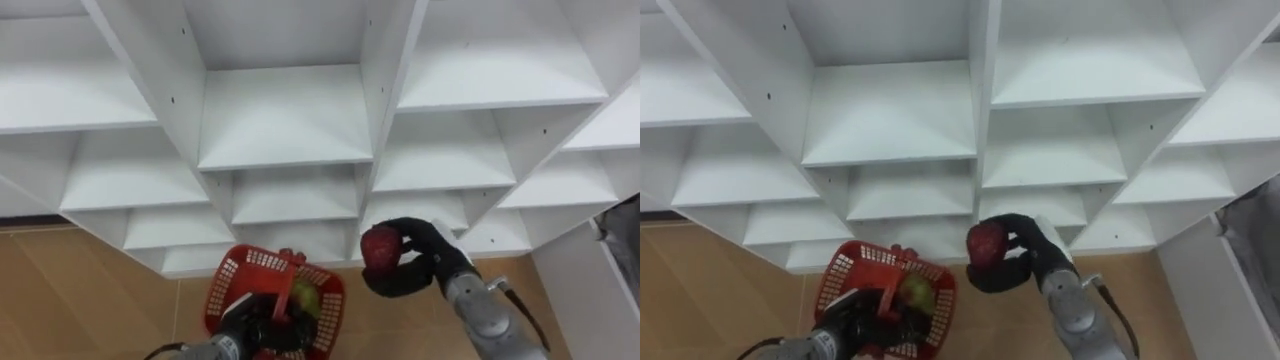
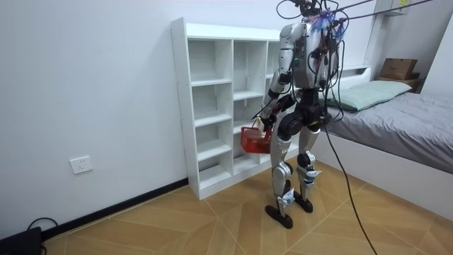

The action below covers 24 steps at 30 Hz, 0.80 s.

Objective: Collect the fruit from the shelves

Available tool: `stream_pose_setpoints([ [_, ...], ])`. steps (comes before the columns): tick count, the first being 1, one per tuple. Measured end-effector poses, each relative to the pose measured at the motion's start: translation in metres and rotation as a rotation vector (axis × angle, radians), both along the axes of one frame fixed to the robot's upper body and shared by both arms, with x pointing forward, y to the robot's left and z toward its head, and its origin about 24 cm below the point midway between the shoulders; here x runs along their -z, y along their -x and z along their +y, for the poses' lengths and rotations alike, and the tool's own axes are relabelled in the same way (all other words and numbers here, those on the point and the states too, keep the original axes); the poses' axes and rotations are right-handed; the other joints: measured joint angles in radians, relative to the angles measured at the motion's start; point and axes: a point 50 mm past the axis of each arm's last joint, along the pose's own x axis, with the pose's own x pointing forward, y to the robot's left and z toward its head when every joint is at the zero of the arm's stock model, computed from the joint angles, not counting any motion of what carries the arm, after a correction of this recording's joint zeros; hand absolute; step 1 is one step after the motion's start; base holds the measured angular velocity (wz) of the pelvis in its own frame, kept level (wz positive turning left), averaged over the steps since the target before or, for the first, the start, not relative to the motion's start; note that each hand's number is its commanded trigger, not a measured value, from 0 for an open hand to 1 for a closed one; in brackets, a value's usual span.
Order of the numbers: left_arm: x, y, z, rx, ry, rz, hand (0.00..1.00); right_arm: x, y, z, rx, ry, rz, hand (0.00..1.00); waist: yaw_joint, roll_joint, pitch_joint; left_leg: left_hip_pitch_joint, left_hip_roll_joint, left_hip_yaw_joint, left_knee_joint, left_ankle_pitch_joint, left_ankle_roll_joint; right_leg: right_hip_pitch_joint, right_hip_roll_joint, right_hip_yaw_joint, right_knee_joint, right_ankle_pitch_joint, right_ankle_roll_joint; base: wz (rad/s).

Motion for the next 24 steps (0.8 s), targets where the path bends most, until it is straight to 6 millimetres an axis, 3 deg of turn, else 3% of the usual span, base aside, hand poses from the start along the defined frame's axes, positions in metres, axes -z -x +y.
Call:
stream_pose_setpoints([
  [6,-0.003,-0.002,-0.005,0.024,0.027,-0.018,1.00,0.006,0.010,0.007,-0.032,-0.034,0.044,1.00,0.000,-0.002,-0.0033,0.028,0.008,0.002,-0.001,-0.009,-0.003,0.030,0.012,0.003,-0.008,0.002,0.000,-0.02],
  [13,-0.006,-0.003,-0.018,0.085,0.066,-0.032,1.00,0.014,0.021,0.017,-0.109,-0.016,0.085,1.00,-0.001,0.023,-0.0103,0.031,0.012,0.004,0.004,-0.010,-0.006,0.036,0.014,0.008,-0.009,0.004,-0.003,-0.01],
  [16,-0.007,-0.004,-0.022,0.094,0.086,-0.038,1.00,0.014,0.022,0.019,-0.121,-0.013,0.090,1.00,0.001,0.033,-0.0093,0.040,0.012,0.015,-0.004,-0.010,-0.006,0.037,0.015,0.015,-0.008,0.004,-0.003,-0.09],
  [24,-0.010,-0.005,-0.026,0.129,0.102,-0.052,1.00,0.014,0.021,0.021,-0.142,-0.020,0.094,1.00,0.003,0.030,-0.0076,0.035,0.012,0.023,-0.017,-0.010,-0.006,0.024,0.016,0.025,-0.007,0.004,-0.003,-0.04],
])
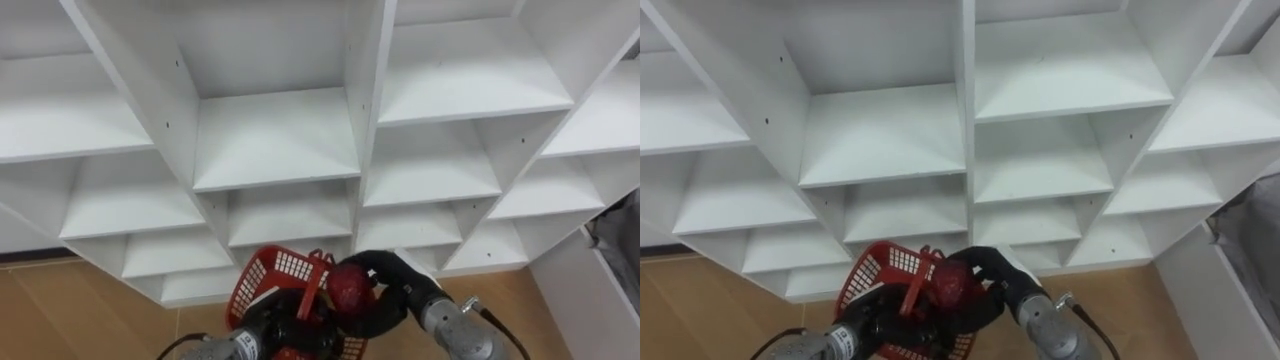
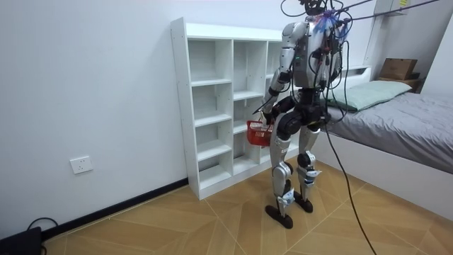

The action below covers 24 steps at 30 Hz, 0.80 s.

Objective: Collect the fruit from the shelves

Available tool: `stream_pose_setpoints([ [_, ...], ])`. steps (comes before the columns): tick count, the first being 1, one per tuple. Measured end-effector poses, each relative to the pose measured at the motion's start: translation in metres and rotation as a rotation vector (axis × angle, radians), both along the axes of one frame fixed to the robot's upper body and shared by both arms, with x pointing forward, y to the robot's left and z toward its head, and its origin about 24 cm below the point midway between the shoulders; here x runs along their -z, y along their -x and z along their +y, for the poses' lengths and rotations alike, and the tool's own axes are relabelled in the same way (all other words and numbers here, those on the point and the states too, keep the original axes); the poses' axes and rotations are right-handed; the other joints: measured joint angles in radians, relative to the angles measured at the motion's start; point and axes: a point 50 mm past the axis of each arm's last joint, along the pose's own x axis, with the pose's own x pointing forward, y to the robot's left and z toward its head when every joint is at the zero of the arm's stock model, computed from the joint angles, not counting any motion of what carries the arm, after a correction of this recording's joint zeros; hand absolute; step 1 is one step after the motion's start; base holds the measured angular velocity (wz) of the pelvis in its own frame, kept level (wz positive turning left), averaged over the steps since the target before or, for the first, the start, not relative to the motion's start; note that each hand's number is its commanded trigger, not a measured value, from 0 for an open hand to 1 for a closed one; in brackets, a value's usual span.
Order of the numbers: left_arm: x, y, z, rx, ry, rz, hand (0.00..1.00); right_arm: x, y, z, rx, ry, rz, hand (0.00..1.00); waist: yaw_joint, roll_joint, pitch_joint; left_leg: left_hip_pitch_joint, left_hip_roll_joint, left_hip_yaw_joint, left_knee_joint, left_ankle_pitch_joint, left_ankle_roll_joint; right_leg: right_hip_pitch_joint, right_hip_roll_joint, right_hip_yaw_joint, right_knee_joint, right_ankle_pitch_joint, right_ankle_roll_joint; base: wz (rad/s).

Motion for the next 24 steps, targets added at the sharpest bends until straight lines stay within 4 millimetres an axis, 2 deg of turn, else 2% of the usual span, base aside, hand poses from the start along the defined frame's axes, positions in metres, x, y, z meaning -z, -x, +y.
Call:
stream_pose_setpoints([
  [7,0.0001,0.0002,0.0004,0.003,-0.001,0.000,1.00,0.0006,0.0006,0.0005,-0.008,-0.004,0.007,1.00,0.000,-0.009,0.0055,-0.003,-0.001,0.002,-0.001,0.000,0.000,-0.002,-0.001,0.003,-0.005,-0.002,0.002,-0.01],
  [24,-0.0011,0.0003,0.0039,0.026,-0.008,-0.006,1.00,0.0031,0.0028,0.0016,-0.013,-0.018,0.029,1.00,0.003,-0.006,0.0065,-0.027,0.000,-0.001,0.002,0.000,0.000,-0.015,0.003,-0.004,-0.018,-0.001,0.001,0.01],
])
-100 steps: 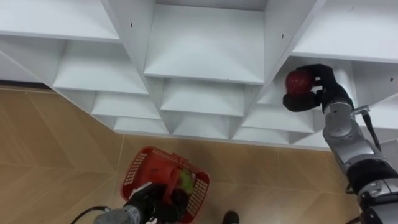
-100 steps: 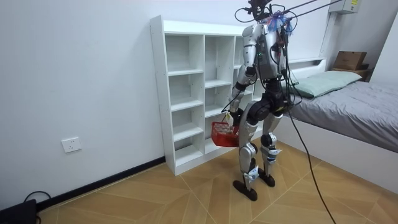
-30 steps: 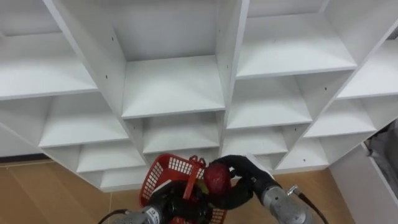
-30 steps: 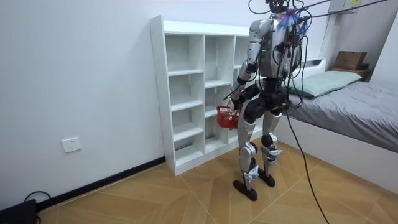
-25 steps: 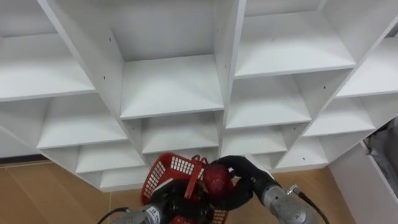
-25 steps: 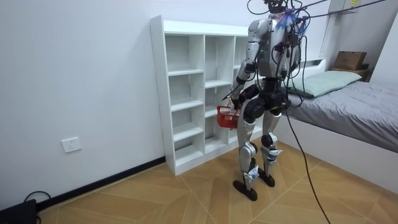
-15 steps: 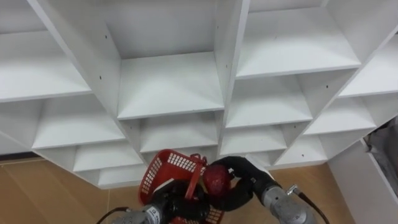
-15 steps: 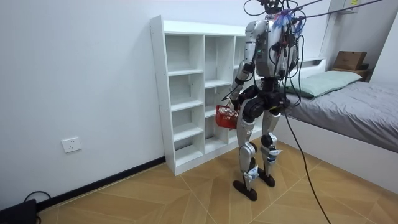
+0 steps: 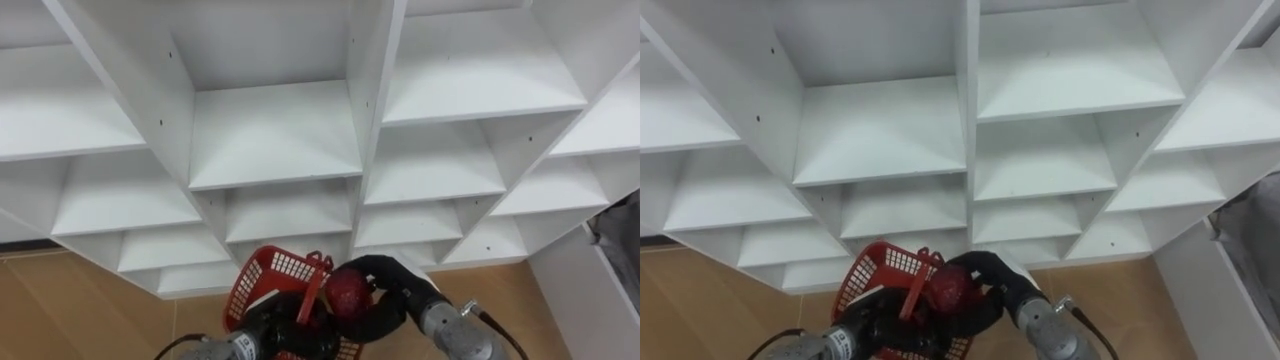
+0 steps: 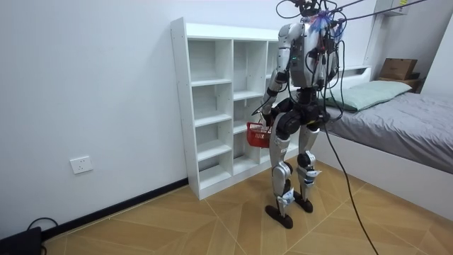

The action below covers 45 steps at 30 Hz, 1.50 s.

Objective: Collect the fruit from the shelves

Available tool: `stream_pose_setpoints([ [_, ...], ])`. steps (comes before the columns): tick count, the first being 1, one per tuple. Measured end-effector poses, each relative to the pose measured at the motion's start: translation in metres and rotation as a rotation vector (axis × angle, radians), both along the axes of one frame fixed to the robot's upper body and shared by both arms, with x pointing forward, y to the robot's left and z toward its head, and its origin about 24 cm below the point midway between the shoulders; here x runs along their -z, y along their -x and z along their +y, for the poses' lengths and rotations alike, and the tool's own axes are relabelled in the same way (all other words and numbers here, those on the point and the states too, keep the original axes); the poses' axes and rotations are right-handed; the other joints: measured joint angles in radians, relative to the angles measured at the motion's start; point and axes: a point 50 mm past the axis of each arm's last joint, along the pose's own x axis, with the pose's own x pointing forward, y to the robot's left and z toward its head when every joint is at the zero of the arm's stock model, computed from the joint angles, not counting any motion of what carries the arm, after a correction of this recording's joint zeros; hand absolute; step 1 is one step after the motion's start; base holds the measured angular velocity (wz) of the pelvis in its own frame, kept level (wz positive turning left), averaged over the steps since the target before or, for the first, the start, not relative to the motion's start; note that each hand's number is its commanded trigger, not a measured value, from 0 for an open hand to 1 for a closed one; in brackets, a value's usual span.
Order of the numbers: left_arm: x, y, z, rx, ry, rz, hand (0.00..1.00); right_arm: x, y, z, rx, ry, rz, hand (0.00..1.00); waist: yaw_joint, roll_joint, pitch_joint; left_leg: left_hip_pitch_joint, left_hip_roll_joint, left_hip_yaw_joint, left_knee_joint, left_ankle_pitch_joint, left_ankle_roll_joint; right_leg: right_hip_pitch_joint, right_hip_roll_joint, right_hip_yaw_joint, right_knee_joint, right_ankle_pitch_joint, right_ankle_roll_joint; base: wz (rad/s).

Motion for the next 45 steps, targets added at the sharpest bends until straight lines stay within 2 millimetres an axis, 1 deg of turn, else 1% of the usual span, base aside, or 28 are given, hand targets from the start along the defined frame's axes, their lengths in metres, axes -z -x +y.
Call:
stream_pose_setpoints([
  [3,-0.0014,-0.0011,0.0009,0.008,0.004,-0.007,1.00,-0.0002,-0.0002,-0.0001,0.002,-0.004,0.001,1.00,0.000,0.000,-0.0001,-0.002,0.000,-0.001,0.001,0.000,0.000,0.000,-0.001,-0.004,-0.001,0.000,0.000,0.03],
  [4,-0.0015,-0.0012,0.0009,0.009,0.004,-0.007,1.00,-0.0002,-0.0003,0.0000,0.002,-0.004,0.000,0.76,0.000,0.001,-0.0002,-0.002,0.000,-0.001,0.001,0.000,0.000,0.000,-0.001,-0.005,-0.001,0.000,0.000,0.00],
  [5,-0.0016,-0.0013,0.0011,0.010,0.003,-0.008,1.00,-0.0002,-0.0002,0.0000,0.002,-0.004,0.000,0.33,0.000,0.001,0.0000,-0.003,0.000,-0.001,0.001,0.000,0.000,0.000,-0.001,-0.005,-0.001,0.000,0.000,0.00],
  [6,-0.0015,-0.0012,0.0012,0.013,0.000,-0.008,1.00,0.0000,-0.0001,0.0000,0.002,-0.004,0.001,0.00,0.000,0.002,0.0002,-0.003,0.000,-0.001,0.001,0.000,0.000,0.001,-0.001,-0.006,-0.002,0.000,0.000,0.00],
  [13,-0.0010,-0.0005,0.0015,0.028,-0.013,-0.008,1.00,0.0020,0.0020,0.0004,-0.016,-0.010,0.021,0.00,0.001,0.005,0.0003,-0.003,0.000,-0.001,0.001,0.000,0.000,0.000,-0.001,-0.007,-0.002,0.000,0.000,0.00],
  [21,-0.0008,-0.0004,0.0020,0.029,-0.018,-0.006,1.00,0.0041,0.0045,0.0016,-0.033,-0.030,0.045,0.00,0.000,0.015,-0.0007,-0.003,0.000,0.000,0.001,0.000,0.000,-0.001,0.000,-0.006,-0.002,0.000,0.000,0.00],
  [40,-0.0021,-0.0018,0.0021,0.022,-0.014,-0.012,1.00,0.0044,0.0060,0.0028,-0.060,-0.046,0.056,0.00,0.000,0.014,-0.0013,-0.001,-0.001,0.001,0.001,0.000,0.000,-0.002,0.001,-0.003,-0.003,0.001,-0.002,0.00],
  [45,-0.0025,-0.0023,0.0027,0.021,-0.016,-0.015,1.00,0.0044,0.0063,0.0035,-0.069,-0.050,0.060,0.00,0.000,0.011,-0.0034,0.000,-0.001,0.000,0.003,0.000,0.000,-0.001,0.002,0.000,-0.003,0.002,-0.002,0.00],
])
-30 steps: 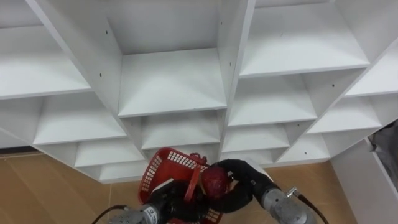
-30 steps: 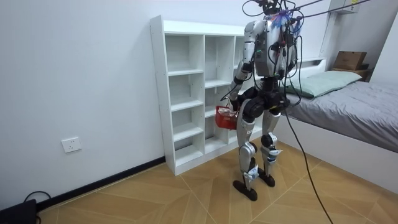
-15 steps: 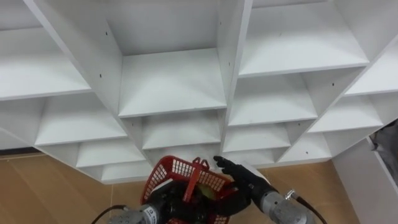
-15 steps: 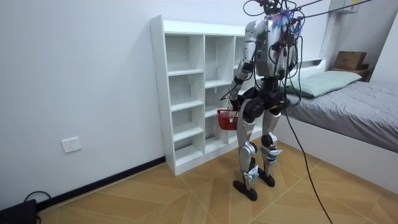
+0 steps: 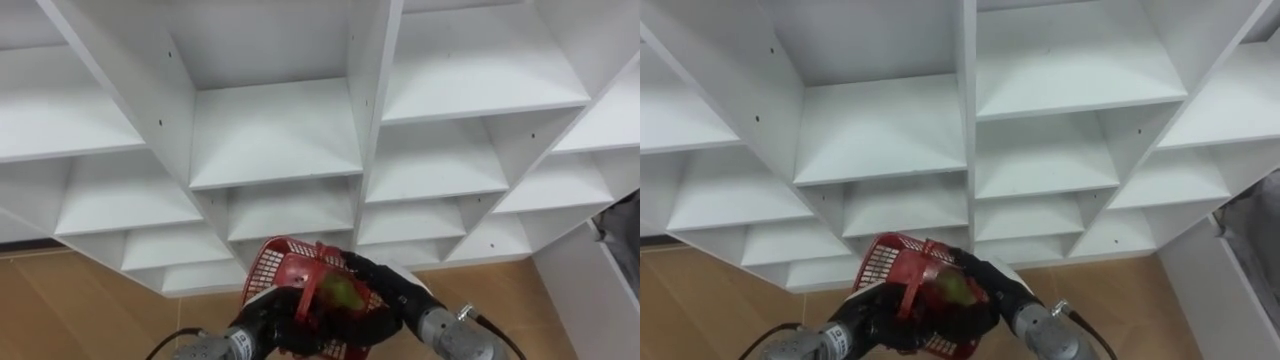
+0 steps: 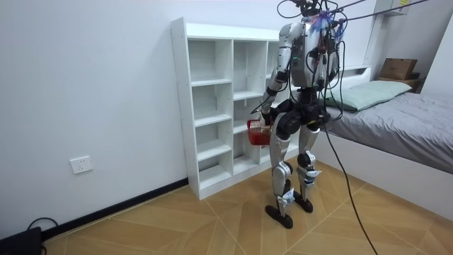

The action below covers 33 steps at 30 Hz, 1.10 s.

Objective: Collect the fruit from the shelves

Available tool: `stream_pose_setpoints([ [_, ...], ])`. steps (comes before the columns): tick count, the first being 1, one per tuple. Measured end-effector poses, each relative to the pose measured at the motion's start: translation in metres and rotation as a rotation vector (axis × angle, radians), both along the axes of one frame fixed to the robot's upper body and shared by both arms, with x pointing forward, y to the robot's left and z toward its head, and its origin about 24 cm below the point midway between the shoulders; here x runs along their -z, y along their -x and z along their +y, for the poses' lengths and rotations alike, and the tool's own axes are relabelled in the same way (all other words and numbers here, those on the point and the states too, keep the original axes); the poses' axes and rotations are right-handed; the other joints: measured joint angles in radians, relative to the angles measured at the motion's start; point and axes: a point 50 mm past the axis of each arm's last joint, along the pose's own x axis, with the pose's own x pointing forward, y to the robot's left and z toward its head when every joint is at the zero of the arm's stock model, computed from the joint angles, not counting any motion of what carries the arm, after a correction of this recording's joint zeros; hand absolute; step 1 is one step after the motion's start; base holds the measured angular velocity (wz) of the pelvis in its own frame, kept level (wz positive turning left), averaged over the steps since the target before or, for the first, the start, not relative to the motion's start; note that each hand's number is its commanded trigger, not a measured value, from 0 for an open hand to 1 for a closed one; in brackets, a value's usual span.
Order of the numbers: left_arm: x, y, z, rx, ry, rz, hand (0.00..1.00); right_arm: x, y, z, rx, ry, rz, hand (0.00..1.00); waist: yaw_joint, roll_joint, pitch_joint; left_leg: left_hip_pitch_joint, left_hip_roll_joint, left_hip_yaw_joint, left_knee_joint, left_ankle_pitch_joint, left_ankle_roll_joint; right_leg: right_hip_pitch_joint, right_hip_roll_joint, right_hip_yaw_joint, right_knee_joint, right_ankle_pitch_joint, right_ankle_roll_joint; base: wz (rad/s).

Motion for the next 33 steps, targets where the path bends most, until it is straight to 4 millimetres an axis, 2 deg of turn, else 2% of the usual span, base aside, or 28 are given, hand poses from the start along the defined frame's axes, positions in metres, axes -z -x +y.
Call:
stream_pose_setpoints([
  [8,0.000,0.000,0.000,0.012,-0.010,-0.005,1.00,0.000,0.000,0.000,-0.002,0.000,0.002,0.00,0.000,-0.008,-0.0051,0.004,0.000,0.000,0.002,0.000,0.000,0.002,0.000,0.000,0.002,0.001,0.000,0.00],
  [21,0.001,0.002,0.003,0.016,-0.031,-0.004,1.00,0.001,0.001,-0.002,-0.005,0.022,-0.003,0.00,0.001,-0.017,-0.0023,0.048,0.001,-0.005,-0.006,-0.003,-0.004,0.044,0.008,0.003,-0.006,0.000,0.000,0.00],
  [25,0.001,0.003,0.003,0.011,-0.027,-0.002,1.00,0.001,0.003,-0.002,-0.006,0.022,-0.005,0.00,0.000,-0.022,-0.0039,0.054,0.003,-0.007,-0.008,-0.005,-0.006,0.053,0.008,0.004,-0.009,0.001,-0.001,0.00],
  [29,-0.001,0.008,0.008,-0.054,-0.016,-0.018,1.00,0.002,0.011,-0.004,0.018,0.014,0.000,0.00,-0.001,-0.033,-0.0021,0.087,0.005,-0.004,-0.016,-0.006,-0.009,0.086,0.008,-0.003,-0.017,0.000,-0.003,0.00],
  [33,0.000,0.012,0.018,-0.166,-0.026,-0.020,1.00,0.011,0.028,-0.014,0.076,0.038,0.038,0.00,0.016,-0.038,-0.0017,0.148,0.005,0.003,-0.051,-0.008,-0.012,0.136,0.017,0.006,-0.047,-0.002,-0.001,-0.05],
])
